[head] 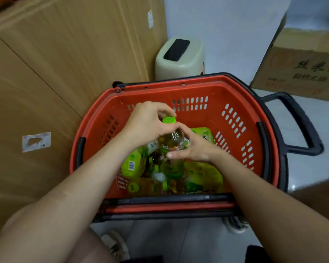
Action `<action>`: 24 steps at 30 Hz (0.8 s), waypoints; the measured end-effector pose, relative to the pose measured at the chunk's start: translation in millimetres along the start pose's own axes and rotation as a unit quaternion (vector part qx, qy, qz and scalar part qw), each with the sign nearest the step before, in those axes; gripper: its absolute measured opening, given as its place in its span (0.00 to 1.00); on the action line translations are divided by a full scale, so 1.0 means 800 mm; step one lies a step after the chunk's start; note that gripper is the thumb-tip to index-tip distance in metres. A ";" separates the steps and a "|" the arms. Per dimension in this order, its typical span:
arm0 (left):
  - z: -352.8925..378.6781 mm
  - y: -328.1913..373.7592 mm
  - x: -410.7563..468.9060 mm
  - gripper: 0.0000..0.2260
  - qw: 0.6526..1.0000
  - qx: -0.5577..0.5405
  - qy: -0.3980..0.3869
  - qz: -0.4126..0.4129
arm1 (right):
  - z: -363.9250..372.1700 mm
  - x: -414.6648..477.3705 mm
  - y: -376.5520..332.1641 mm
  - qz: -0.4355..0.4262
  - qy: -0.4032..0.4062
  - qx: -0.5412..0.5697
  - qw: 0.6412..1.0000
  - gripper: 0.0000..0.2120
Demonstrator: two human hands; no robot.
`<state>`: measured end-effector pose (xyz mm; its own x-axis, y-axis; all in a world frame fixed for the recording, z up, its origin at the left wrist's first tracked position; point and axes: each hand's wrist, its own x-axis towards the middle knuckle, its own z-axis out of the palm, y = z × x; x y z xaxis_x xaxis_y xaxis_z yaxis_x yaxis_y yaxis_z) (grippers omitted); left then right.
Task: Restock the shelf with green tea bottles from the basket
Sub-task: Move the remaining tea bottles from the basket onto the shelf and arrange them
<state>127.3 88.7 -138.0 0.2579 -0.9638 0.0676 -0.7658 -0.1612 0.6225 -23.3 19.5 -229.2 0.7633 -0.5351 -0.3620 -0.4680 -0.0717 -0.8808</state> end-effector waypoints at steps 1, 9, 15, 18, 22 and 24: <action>0.004 0.003 -0.001 0.07 0.997 -0.072 0.025 -0.020 | -0.001 -0.001 -0.002 -0.006 0.017 0.027 0.999 0.47; 0.076 -0.048 -0.024 0.16 0.947 -0.193 -0.178 -0.183 | -0.013 -0.010 0.012 0.009 0.250 0.024 0.968 0.31; 0.105 -0.103 -0.037 0.23 0.802 0.302 -0.459 -0.235 | -0.008 -0.007 0.000 0.064 0.216 0.005 0.974 0.46; 0.097 -0.119 -0.048 0.26 0.755 0.331 -0.500 -0.267 | 0.000 -0.010 -0.008 0.055 0.177 0.011 0.983 0.50; 0.094 -0.125 -0.059 0.19 0.796 0.307 -0.439 -0.280 | 0.000 -0.019 -0.017 0.043 0.163 0.028 0.985 0.45; 0.091 -0.120 -0.061 0.19 0.803 0.297 -0.418 -0.302 | 0.000 -0.024 -0.020 0.036 0.156 0.038 0.986 0.43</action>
<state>145.3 136.1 -257.9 0.3919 -0.4369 -0.8096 -0.8600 -0.4866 -0.1537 -30.5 30.9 -207.9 0.5490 -0.7707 -0.3235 -0.4727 0.0329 -0.8806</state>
